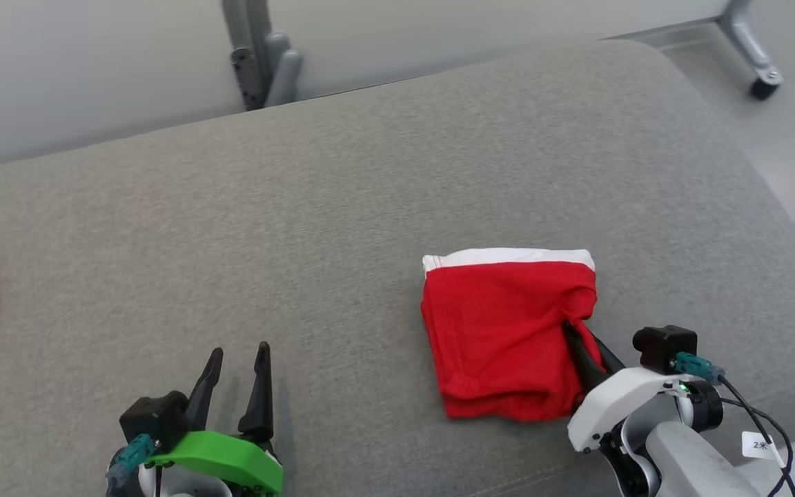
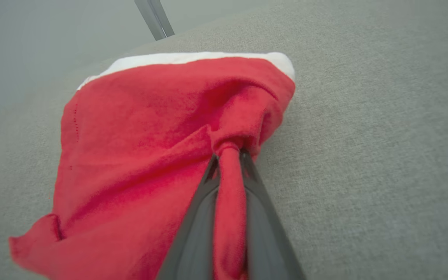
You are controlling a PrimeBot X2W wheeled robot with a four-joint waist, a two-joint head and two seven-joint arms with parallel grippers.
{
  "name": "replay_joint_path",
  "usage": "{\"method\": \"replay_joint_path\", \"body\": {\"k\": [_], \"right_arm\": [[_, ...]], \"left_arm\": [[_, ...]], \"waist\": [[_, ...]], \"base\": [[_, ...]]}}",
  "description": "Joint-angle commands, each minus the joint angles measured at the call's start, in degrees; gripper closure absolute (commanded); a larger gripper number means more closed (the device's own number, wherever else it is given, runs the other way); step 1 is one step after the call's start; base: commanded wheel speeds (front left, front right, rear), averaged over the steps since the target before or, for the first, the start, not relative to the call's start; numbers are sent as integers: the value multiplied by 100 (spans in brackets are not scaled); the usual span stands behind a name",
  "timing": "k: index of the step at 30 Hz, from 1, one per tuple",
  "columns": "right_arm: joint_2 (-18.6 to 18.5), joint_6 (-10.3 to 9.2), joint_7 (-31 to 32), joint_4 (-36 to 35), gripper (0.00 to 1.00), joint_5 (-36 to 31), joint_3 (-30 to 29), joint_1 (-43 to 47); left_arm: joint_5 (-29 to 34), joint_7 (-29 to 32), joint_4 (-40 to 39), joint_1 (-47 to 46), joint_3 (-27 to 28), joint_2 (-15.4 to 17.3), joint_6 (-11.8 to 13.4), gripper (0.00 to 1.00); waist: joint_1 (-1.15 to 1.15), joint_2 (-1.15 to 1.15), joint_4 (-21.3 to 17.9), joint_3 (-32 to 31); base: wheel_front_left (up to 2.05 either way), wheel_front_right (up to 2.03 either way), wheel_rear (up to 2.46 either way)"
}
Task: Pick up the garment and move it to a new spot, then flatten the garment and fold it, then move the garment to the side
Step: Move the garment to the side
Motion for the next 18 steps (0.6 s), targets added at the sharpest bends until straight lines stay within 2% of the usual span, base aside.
{"method": "replay_joint_path", "body": {"k": [1,8,13,18], "right_arm": [[-48,-8,-1,-28,100,47,21,8],[-148,-7,-1,-85,100,252,206,-333],[-407,-7,-1,18,100,283,224,-948],[-840,-8,-1,442,100,189,184,-1776]], "left_arm": [[74,-1,-20,-89,-16,27,-12,0],[257,-1,-1,-365,-183,34,-12,0],[517,-1,-14,-593,-227,32,-12,0],[851,-1,-88,-835,-131,43,-12,0]], "waist": [[0,0,-812,-127],[0,0,-549,378],[0,0,-110,926],[0,0,327,1412]], "base": [[0,0,0],[0,0,0],[0,0,0],[0,0,0]]}}
